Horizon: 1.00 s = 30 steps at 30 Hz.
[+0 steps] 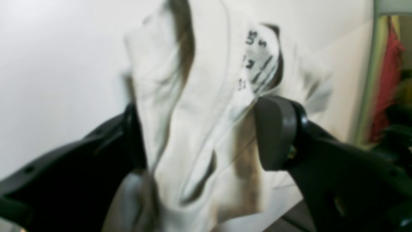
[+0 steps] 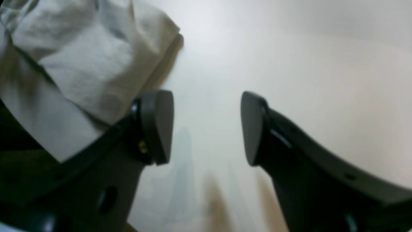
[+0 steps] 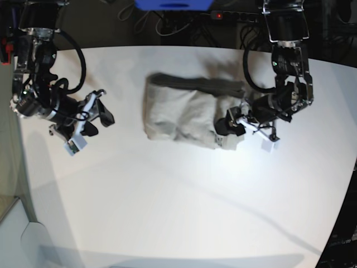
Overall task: Layout the t-shirt on the table in an organized manner, then fold the t-shirt properly
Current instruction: 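Grasp the bundle edge with the left gripper, then flip the bundle over with the left gripper and press it flat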
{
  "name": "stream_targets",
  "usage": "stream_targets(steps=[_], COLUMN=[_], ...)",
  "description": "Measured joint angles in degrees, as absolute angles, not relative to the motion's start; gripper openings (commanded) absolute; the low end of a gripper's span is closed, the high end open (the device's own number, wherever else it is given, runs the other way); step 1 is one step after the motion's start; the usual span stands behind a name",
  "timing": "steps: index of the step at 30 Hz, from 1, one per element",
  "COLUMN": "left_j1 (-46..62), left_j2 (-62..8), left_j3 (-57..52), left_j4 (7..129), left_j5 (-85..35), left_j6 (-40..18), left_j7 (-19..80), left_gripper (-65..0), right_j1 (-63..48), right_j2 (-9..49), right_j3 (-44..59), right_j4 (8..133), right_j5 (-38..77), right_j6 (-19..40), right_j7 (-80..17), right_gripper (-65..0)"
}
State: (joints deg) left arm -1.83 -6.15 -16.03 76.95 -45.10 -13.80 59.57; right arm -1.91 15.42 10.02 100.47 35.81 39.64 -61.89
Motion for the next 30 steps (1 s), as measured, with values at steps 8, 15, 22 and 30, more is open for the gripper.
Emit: stream_targets(steps=[8, 15, 22, 30], left_j1=[-3.3, -8.5, -15.2, -26.6], left_j2=[-7.0, -8.9, -11.8, -12.4], left_j3=[-9.8, -2.0, 9.1, 28.7], left_j4=[70.0, 62.3, 58.4, 57.7], left_j5=[-47.7, -49.3, -48.9, -37.3], left_j6=[-15.3, -15.6, -16.1, -15.2], left_j7=[49.2, 49.0, 49.5, 51.1], left_gripper=[-29.9, -65.0, -64.7, -64.7], right_j1=[-1.8, -1.9, -1.5, -1.9], right_j2=[16.4, 16.3, 17.7, 18.1], right_j3=[15.8, 25.6, 39.4, 47.7], right_j4=[100.5, 100.5, 100.5, 100.5], right_j5=[36.0, 36.2, 36.0, 36.1], right_j6=[39.6, 39.6, 39.6, 39.6], right_j7=[-61.8, -62.0, -68.0, -68.4], right_gripper=[-30.6, -30.6, -30.6, -30.6])
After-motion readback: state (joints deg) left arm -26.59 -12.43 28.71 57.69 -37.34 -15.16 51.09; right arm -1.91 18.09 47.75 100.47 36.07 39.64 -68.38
